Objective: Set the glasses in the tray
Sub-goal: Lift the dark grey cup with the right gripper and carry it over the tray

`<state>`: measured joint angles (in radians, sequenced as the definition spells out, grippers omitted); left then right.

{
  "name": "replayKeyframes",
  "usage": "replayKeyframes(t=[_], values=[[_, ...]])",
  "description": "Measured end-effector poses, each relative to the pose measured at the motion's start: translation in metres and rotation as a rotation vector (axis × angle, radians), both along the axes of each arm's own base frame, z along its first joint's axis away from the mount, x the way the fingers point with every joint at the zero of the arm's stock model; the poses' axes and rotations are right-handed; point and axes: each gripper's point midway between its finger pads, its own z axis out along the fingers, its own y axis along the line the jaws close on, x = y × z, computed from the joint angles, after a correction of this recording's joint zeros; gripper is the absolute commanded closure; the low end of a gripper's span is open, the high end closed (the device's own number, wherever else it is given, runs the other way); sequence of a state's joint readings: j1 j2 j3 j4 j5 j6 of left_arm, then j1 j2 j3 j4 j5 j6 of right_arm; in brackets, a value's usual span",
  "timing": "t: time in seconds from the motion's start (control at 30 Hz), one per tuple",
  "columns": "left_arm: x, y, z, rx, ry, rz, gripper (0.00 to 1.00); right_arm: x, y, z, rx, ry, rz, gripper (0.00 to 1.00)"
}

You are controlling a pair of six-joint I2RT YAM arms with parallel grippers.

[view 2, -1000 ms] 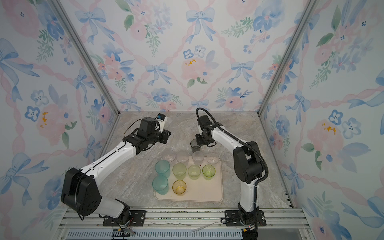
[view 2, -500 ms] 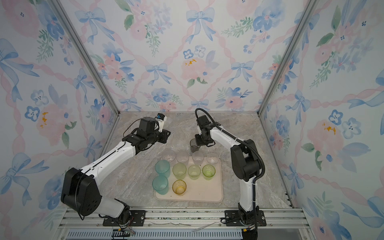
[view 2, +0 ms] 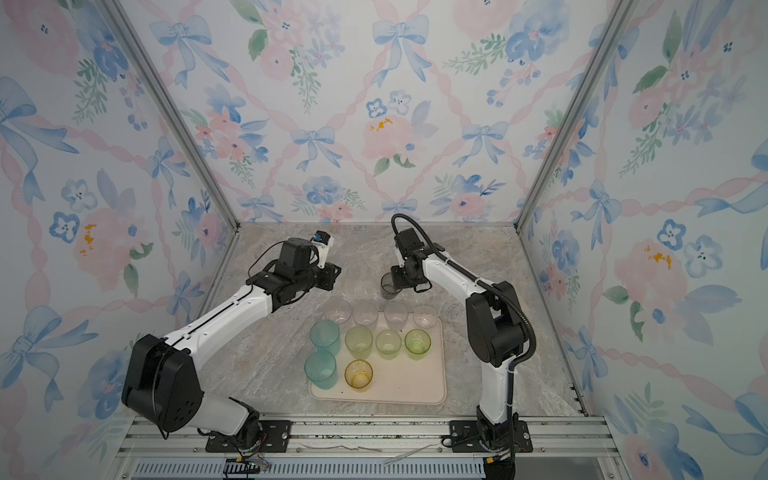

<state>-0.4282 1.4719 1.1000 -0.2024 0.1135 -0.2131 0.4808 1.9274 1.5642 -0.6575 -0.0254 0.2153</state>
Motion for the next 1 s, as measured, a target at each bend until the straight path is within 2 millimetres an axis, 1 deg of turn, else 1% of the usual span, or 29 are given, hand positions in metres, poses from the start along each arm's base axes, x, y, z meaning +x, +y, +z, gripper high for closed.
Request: replayKeyframes(t=[0.13,0.23,0.3,0.37,0.47,0.5,0.53,0.7,0.77,0.87,1.0], values=[[-0.002,0.001,-0.006,0.004,0.009,0.001,0.78,-0.001,-0.004,0.042,0.030,-0.103,0.007,1.00],[-0.001,0.001,-0.006,0.003,0.006,0.001,0.77,-0.011,-0.009,0.078,0.053,-0.189,0.021,1.00],[0.000,0.001,-0.005,0.002,-0.001,0.004,0.77,-0.025,-0.015,0.097,0.061,-0.235,0.032,1.00],[0.001,0.001,-0.004,0.001,-0.005,0.005,0.77,-0.042,-0.019,0.112,0.068,-0.270,0.053,1.00],[0.001,0.002,-0.004,0.004,-0.007,0.011,0.77,-0.073,-0.023,0.129,0.073,-0.315,0.107,1.00],[0.001,0.003,-0.004,0.005,-0.007,0.012,0.77,-0.086,-0.023,0.134,0.072,-0.329,0.134,1.00],[0.002,0.003,-0.004,0.005,-0.007,0.013,0.77,-0.098,-0.021,0.138,0.074,-0.340,0.162,1.00],[0.002,0.003,-0.004,0.004,-0.008,0.013,0.77,-0.173,-0.008,0.155,0.096,-0.387,0.351,1.00],[0.002,0.003,-0.004,0.004,-0.007,0.013,0.77,-0.194,-0.007,0.158,0.107,-0.391,0.395,1.00],[0.004,0.002,-0.003,0.003,-0.008,0.012,0.77,-0.214,-0.011,0.152,0.091,-0.371,0.419,1.00],[0.007,0.000,-0.004,0.000,-0.009,0.010,0.77,-0.231,-0.014,0.133,0.035,-0.313,0.439,1.00]])
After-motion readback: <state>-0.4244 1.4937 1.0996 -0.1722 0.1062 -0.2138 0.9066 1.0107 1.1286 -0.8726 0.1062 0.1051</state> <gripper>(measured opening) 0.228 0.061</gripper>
